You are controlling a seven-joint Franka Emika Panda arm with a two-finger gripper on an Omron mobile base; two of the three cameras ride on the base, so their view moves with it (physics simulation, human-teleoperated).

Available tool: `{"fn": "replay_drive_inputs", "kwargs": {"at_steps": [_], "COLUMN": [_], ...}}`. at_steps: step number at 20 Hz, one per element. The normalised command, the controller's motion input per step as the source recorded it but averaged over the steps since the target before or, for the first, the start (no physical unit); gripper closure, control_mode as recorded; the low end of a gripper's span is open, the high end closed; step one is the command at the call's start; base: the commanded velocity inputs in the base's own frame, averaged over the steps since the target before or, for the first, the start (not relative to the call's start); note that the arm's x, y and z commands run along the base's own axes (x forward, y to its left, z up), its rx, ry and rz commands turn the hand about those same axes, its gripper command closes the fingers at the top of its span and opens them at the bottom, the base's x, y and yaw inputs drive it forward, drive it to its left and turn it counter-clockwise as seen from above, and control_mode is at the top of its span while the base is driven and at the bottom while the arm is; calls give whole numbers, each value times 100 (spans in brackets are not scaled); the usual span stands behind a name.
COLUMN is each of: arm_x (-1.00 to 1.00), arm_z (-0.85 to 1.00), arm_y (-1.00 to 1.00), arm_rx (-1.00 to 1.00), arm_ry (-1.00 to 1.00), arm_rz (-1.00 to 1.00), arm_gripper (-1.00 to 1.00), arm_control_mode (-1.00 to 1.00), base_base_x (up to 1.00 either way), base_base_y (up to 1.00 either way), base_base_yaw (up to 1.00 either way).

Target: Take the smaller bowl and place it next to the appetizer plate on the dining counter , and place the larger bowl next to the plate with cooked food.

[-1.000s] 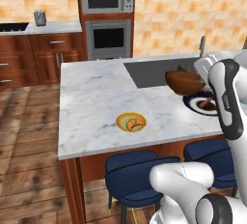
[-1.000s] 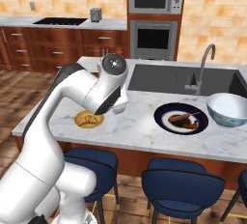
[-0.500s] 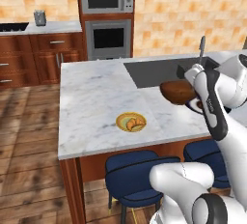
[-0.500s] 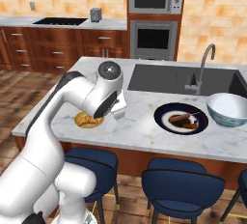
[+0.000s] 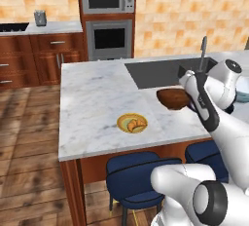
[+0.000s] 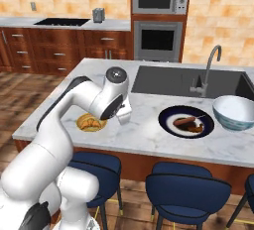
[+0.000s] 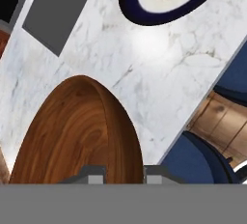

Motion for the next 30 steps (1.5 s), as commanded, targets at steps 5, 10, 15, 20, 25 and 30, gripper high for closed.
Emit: {"fn": "replay_drive_inputs", "kwargs": {"at_steps": [5,10,15,20,25,30], "arm_x": [0,4,19,33,39,47], "arm_z": [-31,-33,-39,-43,-41,-38], "arm_y": [0,0,0,0,0,0], "arm_rx": [0,0,0,0,0,0], "arm_ry": [4,2,1,2,4,4], "arm_rz": [0,0,0,0,0,0], "arm_gripper": [100,100,100,100,100,100], "arm_control_mode": [-100,-100,-100,-100,-100,-100], "base_base_x": [0,0,0,0,0,0], "base_base_y": [0,0,0,0,0,0], "base_base_yaw": [0,0,0,0,0,0]}}
